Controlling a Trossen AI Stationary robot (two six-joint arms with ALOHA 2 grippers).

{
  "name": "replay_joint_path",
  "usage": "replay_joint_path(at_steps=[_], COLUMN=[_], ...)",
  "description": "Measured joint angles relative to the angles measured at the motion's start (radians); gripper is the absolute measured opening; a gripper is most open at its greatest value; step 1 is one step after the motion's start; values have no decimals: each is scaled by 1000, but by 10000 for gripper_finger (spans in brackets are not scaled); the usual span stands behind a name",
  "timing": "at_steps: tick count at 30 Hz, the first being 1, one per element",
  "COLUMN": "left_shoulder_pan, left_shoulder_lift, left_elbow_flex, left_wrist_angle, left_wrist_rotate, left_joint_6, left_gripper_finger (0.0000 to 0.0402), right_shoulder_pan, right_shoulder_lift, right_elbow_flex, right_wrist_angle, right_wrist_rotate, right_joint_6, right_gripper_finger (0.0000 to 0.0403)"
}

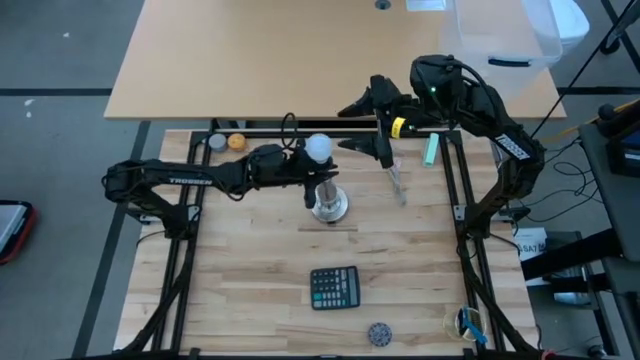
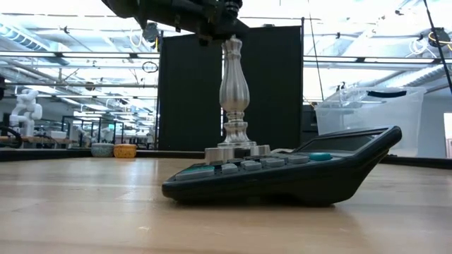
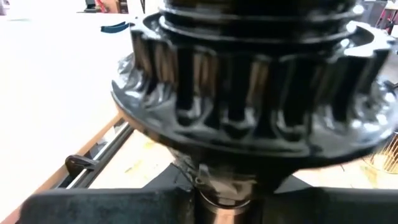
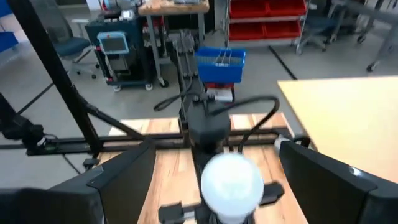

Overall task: Screw lightbulb
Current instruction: Remove the light bulb from the lamp

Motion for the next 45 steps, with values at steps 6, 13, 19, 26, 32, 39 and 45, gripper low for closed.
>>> replay_joint_path(at_steps=[6,13,19,26,32,39,45], left_shoulder_pan=[8,18,18,17,17,20,26], left_shoulder_lift=[3,4,20,92,147,170,170], left_elbow_flex=[-2,-4,20,149,247,280,280], left_wrist_angle=[-15,-47,-79,-225,-343,-358,-359], left_wrist_rotate=[11,41,91,99,103,123,137], left_joint_6=[-5,-19,-20,7,19,31,36], left_gripper_finger=[63,63,63,63,63,63,63], right_shoulder_pan=[0,-1,-5,-5,-5,-5,-5], right_shoulder_lift=[-8,25,55,37,13,16,17], right_elbow_flex=[8,36,40,40,42,42,41], right_wrist_angle=[-83,-62,-82,-65,-188,-275,-290], right_wrist_rotate=[-61,-71,-17,32,37,100,140], right_joint_6=[21,40,11,-16,-8,-12,-28], right_gripper_finger=[336,336,336,336,336,336,336])
